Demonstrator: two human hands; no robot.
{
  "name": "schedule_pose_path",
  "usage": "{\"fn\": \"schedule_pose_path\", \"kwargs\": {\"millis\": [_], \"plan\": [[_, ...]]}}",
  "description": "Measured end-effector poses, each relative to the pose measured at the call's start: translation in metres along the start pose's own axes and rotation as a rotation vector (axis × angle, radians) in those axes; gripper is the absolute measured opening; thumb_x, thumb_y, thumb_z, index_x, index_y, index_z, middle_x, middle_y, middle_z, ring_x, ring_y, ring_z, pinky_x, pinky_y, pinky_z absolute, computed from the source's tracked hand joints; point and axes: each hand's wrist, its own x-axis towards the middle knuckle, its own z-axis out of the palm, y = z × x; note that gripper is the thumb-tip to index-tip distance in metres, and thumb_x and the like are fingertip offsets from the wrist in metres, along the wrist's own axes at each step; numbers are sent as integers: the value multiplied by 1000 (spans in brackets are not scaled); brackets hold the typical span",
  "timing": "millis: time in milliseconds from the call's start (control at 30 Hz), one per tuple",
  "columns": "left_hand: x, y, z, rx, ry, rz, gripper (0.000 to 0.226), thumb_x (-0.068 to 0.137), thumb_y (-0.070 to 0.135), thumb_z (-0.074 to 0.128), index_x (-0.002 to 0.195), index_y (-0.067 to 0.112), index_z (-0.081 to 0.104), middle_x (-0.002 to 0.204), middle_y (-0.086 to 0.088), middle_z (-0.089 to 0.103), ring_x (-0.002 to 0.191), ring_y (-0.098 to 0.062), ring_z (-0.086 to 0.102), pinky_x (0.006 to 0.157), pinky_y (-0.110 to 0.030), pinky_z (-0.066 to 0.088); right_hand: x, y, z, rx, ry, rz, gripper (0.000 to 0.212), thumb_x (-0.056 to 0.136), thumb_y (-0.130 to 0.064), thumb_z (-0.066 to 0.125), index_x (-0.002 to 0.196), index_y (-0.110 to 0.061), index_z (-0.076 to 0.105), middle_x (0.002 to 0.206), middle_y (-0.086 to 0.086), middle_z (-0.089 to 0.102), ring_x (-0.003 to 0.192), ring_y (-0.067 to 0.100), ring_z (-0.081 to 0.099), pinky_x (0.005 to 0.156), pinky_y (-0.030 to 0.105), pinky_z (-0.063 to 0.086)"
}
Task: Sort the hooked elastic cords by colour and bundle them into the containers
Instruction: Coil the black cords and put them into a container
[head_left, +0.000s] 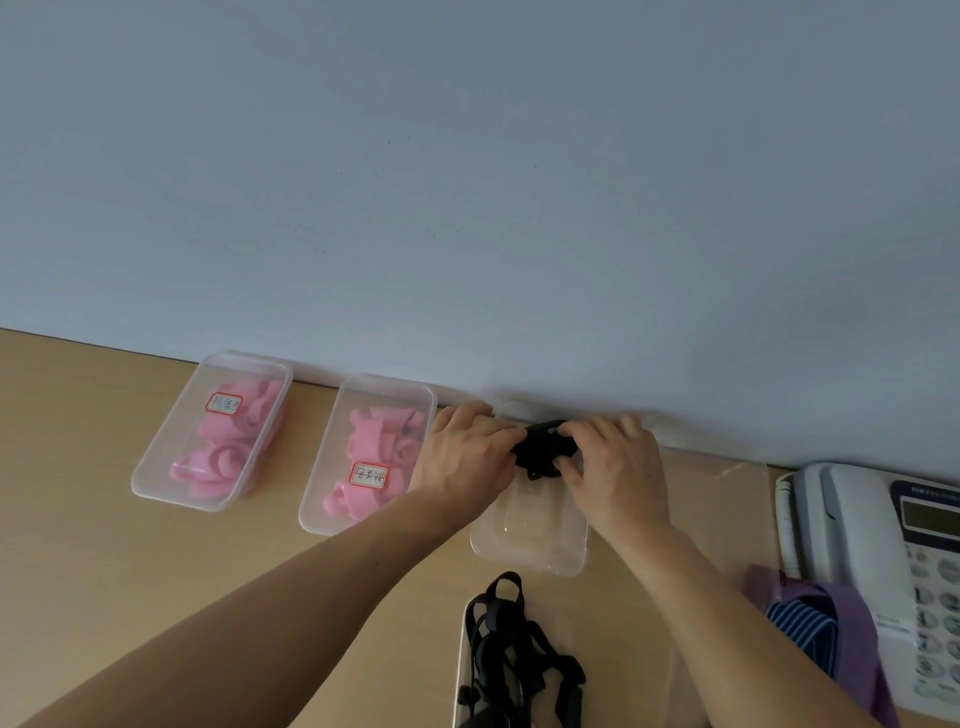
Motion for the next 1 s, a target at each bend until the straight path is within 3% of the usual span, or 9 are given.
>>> {"fn": "schedule_pose_path", "kwargs": {"millis": [100, 200, 400, 533, 667, 733, 867, 1000], "plan": [[0, 1, -1, 6, 27, -12, 28, 73, 24, 60, 96, 25, 76, 92, 10, 75, 100, -28, 67, 80, -37, 52, -2, -1, -2, 15, 14, 17, 32, 68, -26, 81, 97, -22, 69, 89, -5, 67, 81, 25, 54, 66, 35, 45], [-2, 2, -1, -18, 39, -6, 37, 69, 21, 75, 106, 24, 74, 105, 10, 73, 107, -28, 64, 85, -39, 51, -4, -2, -5, 20, 14, 19, 33, 67, -28, 82, 97, -22, 69, 89, -5, 66, 81, 25, 54, 66, 35, 45], [-7, 7, -11, -18, -7, 6, 44, 68, 26, 80, 111, 22, 71, 109, 7, 72, 111, -29, 62, 90, -41, 51, -9, -9, -17, 40, -24, 25, 31, 70, -28, 79, 99, -23, 68, 93, -6, 64, 88, 24, 55, 71, 37, 48], [-17, 9, -24, -20, -30, -1, 45, 72, 28, 77, 116, 21, 69, 112, 4, 71, 112, -29, 62, 91, -43, 51, -18, -17, -33, 33, -36, 52, 33, 70, -28, 79, 101, -20, 69, 96, -4, 64, 91, 24, 56, 74, 36, 49], [-31, 10, -38, -72, 21, 28, 42, 77, 33, 61, 117, 20, 67, 111, 3, 71, 109, -27, 62, 90, -42, 52, -32, -30, -52, 12, -56, 101, 35, 75, -30, 76, 107, -19, 68, 102, -2, 64, 97, 25, 56, 82, 38, 50], [-39, 6, -39, -68, 0, 45, 42, 78, 29, 66, 118, 19, 67, 116, 1, 69, 113, -27, 60, 94, -42, 50, -41, -39, -61, 8, -69, 136, 35, 78, -30, 73, 110, -19, 67, 105, -2, 63, 101, 25, 55, 84, 38, 49], [-53, 1, -47, -74, -105, 51, 45, 89, 33, 59, 133, 23, 57, 137, 4, 56, 132, -22, 43, 108, -38, 34, -56, -57, -71, -1, -141, 186, 31, 90, -36, 59, 118, -21, 62, 114, -4, 62, 112, 21, 50, 98, 36, 42], [-58, -2, -51, -42, -171, 64, 49, 96, 38, 48, 144, 28, 43, 149, 9, 42, 140, -16, 28, 114, -35, 23, -59, -65, -69, 3, -199, 196, 30, 92, -38, 56, 117, -21, 62, 112, -6, 65, 107, 18, 51, 90, 32, 45]]}}
